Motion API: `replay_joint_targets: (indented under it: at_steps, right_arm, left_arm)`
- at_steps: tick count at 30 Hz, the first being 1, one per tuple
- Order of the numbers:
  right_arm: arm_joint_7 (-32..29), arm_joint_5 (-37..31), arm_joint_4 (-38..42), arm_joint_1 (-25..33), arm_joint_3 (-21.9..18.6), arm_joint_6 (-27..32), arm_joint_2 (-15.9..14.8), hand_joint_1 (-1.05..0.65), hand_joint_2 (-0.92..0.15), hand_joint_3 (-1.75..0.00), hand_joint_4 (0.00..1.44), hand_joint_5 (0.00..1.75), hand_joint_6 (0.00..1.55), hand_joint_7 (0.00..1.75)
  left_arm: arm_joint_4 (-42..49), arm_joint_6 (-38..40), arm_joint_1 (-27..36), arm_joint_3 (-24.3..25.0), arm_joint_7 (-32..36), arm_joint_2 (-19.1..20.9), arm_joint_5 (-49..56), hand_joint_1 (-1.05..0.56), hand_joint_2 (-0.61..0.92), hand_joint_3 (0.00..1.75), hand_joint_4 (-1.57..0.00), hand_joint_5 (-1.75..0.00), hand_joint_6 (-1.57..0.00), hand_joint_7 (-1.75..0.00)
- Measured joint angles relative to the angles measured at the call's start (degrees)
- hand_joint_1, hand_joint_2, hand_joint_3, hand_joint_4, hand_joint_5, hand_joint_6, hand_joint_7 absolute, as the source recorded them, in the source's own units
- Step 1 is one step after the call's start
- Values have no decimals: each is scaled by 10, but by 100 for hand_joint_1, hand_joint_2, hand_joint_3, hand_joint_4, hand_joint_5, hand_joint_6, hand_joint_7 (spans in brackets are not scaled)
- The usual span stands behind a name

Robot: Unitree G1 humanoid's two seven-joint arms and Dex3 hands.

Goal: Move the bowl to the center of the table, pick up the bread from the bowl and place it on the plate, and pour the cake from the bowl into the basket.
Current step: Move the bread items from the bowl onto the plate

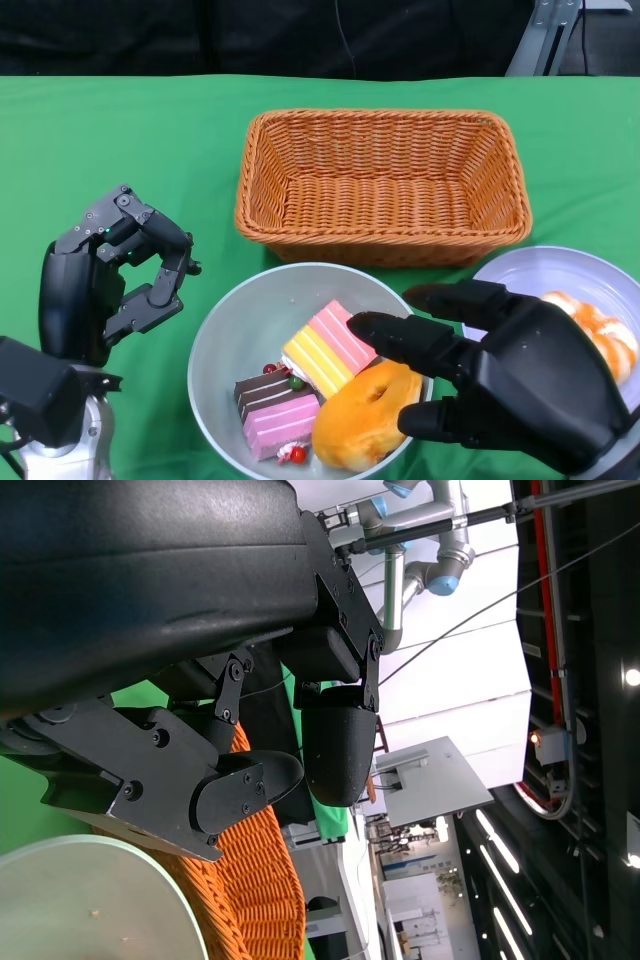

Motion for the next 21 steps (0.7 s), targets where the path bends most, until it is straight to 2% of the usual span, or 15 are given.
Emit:
replay_joint_targets:
  at_steps: [12, 21]
  right_arm:
    - [-9, -18, 42, -26, 13, -16, -6, -75, -90, -1, 71, 2, 66, 0]
    - [41, -25, 42, -42, 14, -18, -22, -75, -92, -1, 68, 0, 63, 0]
  left_arm:
    - [-1, 0, 0, 0, 0, -2, -1, -6, 72, 82, -75, -156, -73, -140]
    - [-4, 0, 0, -1, 0, -2, -4, -7, 72, 81, -76, -156, -73, -141]
